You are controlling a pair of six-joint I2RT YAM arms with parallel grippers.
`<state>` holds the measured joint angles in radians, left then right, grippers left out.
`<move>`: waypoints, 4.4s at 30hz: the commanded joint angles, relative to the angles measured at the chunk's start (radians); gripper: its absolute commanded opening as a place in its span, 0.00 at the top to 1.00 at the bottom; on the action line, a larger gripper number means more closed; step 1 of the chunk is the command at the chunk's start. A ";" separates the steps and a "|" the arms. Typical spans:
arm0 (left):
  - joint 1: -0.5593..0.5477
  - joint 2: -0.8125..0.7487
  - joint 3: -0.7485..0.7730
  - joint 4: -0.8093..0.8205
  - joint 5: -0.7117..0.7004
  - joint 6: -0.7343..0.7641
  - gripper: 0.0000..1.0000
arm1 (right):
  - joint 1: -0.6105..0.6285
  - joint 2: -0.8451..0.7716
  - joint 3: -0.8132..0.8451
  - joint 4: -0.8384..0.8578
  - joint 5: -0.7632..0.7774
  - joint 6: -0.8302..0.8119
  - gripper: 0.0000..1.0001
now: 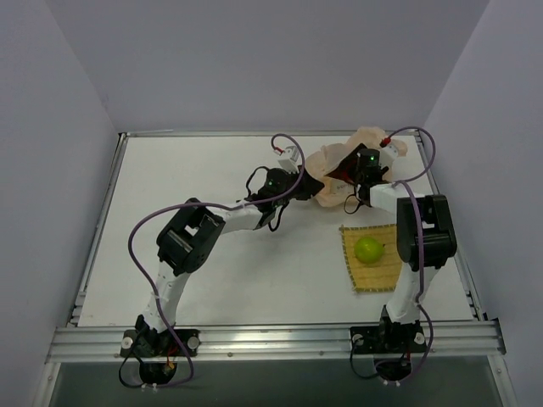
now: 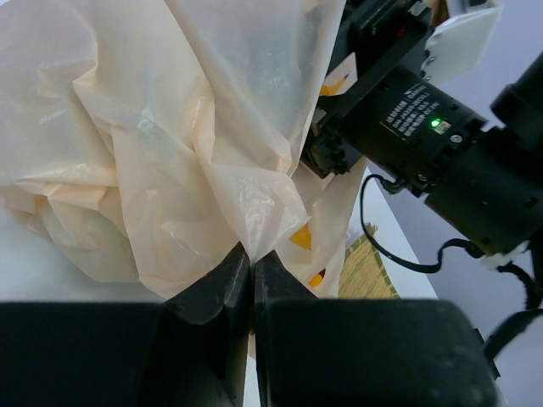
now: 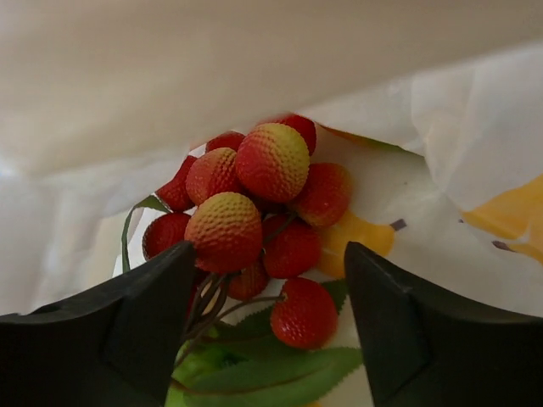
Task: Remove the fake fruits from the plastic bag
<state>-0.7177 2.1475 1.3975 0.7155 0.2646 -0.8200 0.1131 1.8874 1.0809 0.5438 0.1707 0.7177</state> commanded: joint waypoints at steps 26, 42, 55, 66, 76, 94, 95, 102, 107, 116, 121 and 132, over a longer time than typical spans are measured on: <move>0.011 -0.054 0.084 -0.082 -0.117 0.048 0.98 | 0.051 -0.055 0.007 0.136 -0.148 0.000 0.90; 0.029 -0.132 0.000 -0.076 -0.226 0.042 0.98 | 0.045 -0.326 -0.073 -0.030 -0.137 -0.122 0.98; 0.057 -0.129 0.040 -0.125 -0.229 0.064 0.98 | 0.039 -0.457 -0.134 -0.070 -0.215 -0.213 1.00; 0.057 -0.075 0.130 -0.139 -0.203 0.050 0.98 | 0.019 -0.580 -0.131 -0.091 -0.480 -0.127 1.00; 0.054 -0.055 0.152 -0.134 -0.188 0.033 0.98 | 0.002 -0.724 -0.113 -0.079 -0.587 -0.046 1.00; 0.050 -0.054 0.113 -0.047 -0.073 0.018 0.98 | -0.165 -1.340 -0.418 -0.835 0.173 -0.057 1.00; 0.049 -0.051 0.112 -0.036 -0.071 0.010 0.98 | -0.165 -1.349 -0.430 -0.840 0.199 -0.049 1.00; 0.029 -0.040 0.133 -0.030 -0.064 0.007 0.98 | -0.165 -1.262 -0.489 -0.823 0.271 0.020 1.00; 0.027 -0.047 0.123 -0.028 -0.068 0.007 0.98 | -0.165 -1.208 -0.548 -0.699 0.285 0.061 1.00; 0.026 -0.055 0.120 -0.042 -0.073 0.024 0.98 | -0.167 -1.074 -0.598 -0.555 0.266 0.085 0.97; 0.026 -0.049 0.117 -0.039 -0.070 0.019 0.98 | -0.167 -1.070 -0.648 -0.521 0.242 0.089 0.86; 0.026 -0.049 0.107 -0.039 -0.070 0.022 0.98 | -0.167 -1.168 -0.651 -0.600 0.199 0.049 0.31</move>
<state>-0.6910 2.1170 1.4952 0.6338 0.1860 -0.8043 -0.0513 0.7616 0.4026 -0.0265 0.3683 0.7807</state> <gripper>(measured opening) 0.028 0.656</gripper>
